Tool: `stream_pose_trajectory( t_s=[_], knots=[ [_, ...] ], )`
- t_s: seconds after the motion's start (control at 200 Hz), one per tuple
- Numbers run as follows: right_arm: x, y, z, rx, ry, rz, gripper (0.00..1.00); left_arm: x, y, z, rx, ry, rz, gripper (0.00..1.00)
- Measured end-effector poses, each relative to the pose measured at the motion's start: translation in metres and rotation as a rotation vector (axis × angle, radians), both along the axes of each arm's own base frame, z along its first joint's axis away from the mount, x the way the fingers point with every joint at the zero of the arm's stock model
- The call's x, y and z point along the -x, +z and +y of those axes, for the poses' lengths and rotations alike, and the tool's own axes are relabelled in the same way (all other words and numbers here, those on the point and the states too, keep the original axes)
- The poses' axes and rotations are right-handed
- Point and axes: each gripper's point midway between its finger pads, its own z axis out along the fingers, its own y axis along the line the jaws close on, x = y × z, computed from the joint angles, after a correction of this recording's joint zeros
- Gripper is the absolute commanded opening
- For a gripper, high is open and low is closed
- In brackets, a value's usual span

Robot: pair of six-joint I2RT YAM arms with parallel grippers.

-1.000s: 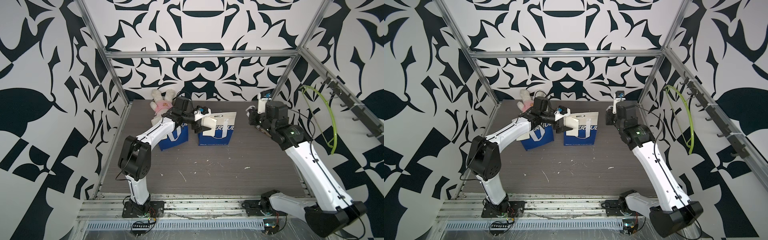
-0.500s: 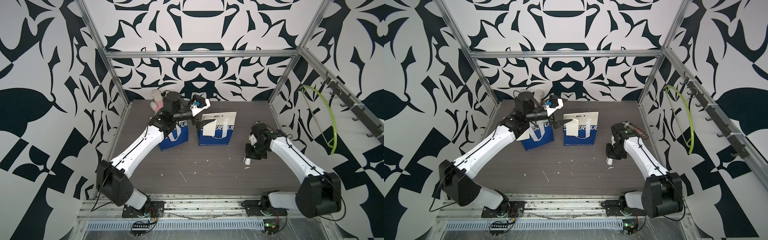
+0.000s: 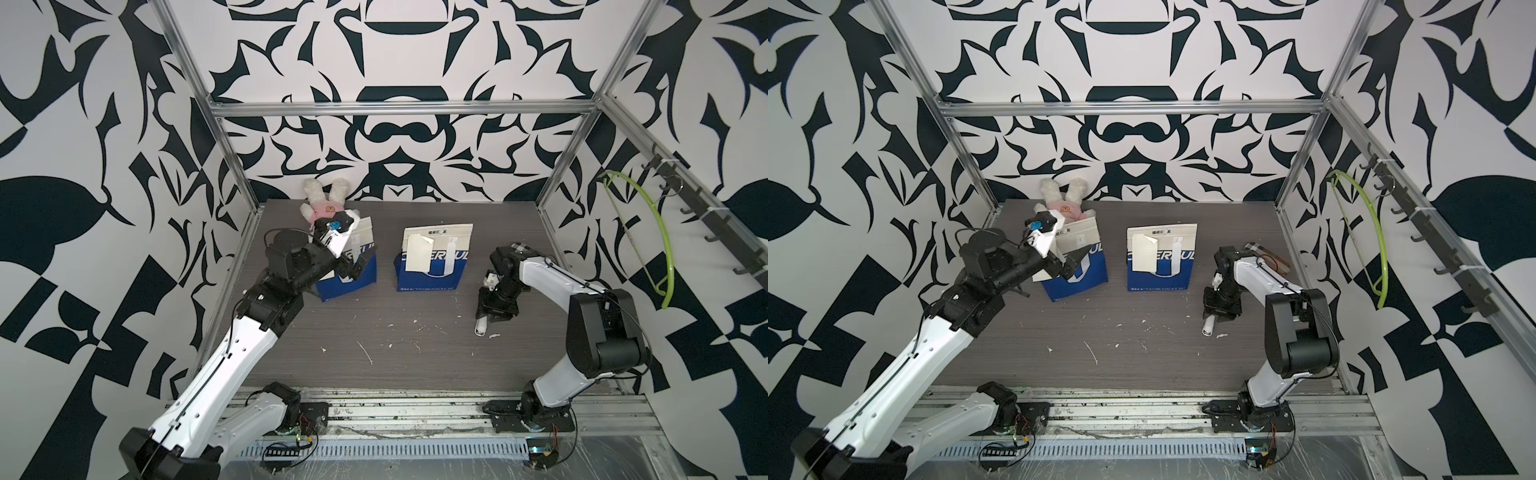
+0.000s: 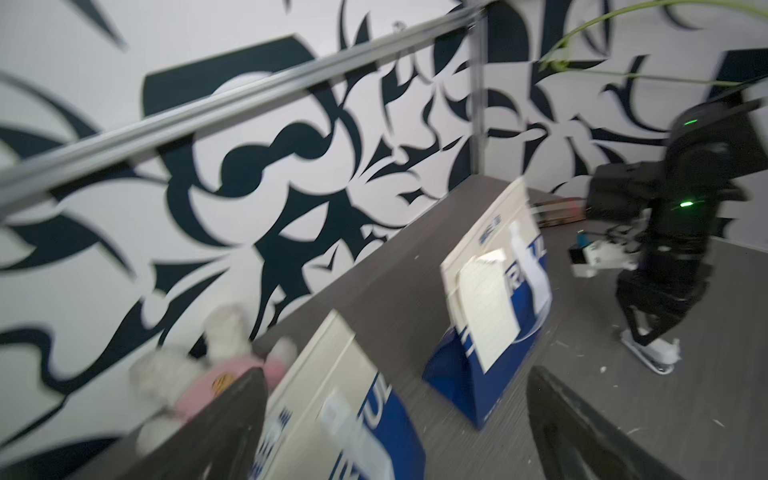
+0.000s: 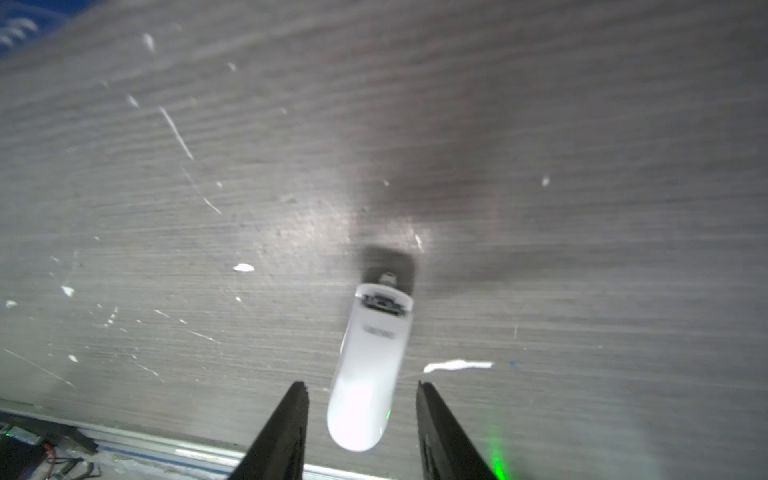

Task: Staple the receipts to the bags
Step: Place the stapler at the center of the board, then reset both arms

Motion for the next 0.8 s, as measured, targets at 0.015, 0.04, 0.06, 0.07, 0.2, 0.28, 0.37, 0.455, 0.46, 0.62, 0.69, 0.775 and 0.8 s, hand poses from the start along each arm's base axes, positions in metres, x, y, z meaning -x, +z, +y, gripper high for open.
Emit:
stream_pose_trajectory(
  t_s=[0.015,0.04,0.06,0.07,0.2,0.28,0.37,0.455,0.46,0.62,0.69,0.775,0.8],
  knots=[
    [-0.001,0.0,0.0,0.001,0.003,-0.004,0.88,-0.001,-0.005,0.007,0.003,0.031,0.015,0.99],
    [-0.002,0.002,0.0,-0.001,0.008,-0.011,0.92,-0.003,-0.013,0.019,0.008,0.08,0.035,0.99],
    [-0.003,0.002,0.0,-0.001,0.004,-0.016,0.93,-0.005,-0.019,0.031,0.014,0.128,0.05,0.99],
    [-0.003,0.003,0.0,-0.002,0.013,-0.021,0.93,-0.006,-0.022,0.034,0.017,0.143,0.058,0.99],
    [-0.012,0.02,-0.004,0.016,0.018,-0.105,0.96,-0.018,-0.052,0.098,0.055,0.401,0.136,0.99],
    [-0.023,0.04,-0.012,0.052,0.02,-0.228,1.0,-0.026,-0.071,0.134,0.084,0.548,0.183,0.99],
    [-0.047,0.073,-0.028,0.114,-0.008,-0.5,1.0,-0.035,-0.101,0.169,0.101,0.706,0.225,0.99],
    [-0.057,0.091,-0.045,0.18,-0.051,-0.764,1.0,-0.04,-0.145,0.192,0.091,0.824,0.277,0.99],
    [-0.057,0.091,-0.046,0.184,-0.053,-0.776,1.0,-0.04,-0.148,0.193,0.088,0.829,0.28,0.99],
    [-0.058,0.061,-0.077,0.328,-0.132,-1.0,1.0,-0.036,-0.234,0.205,0.052,0.917,0.395,0.99],
    [-0.058,0.038,-0.083,0.369,-0.144,-1.008,1.0,-0.037,-0.253,0.208,0.053,0.933,0.393,0.99],
    [-0.06,0.02,-0.089,0.404,-0.147,-1.026,1.0,-0.043,-0.266,0.209,0.055,0.934,0.367,0.99],
    [-0.061,0.016,-0.09,0.411,-0.148,-1.034,1.0,-0.046,-0.269,0.208,0.055,0.93,0.365,0.99]
  ],
)
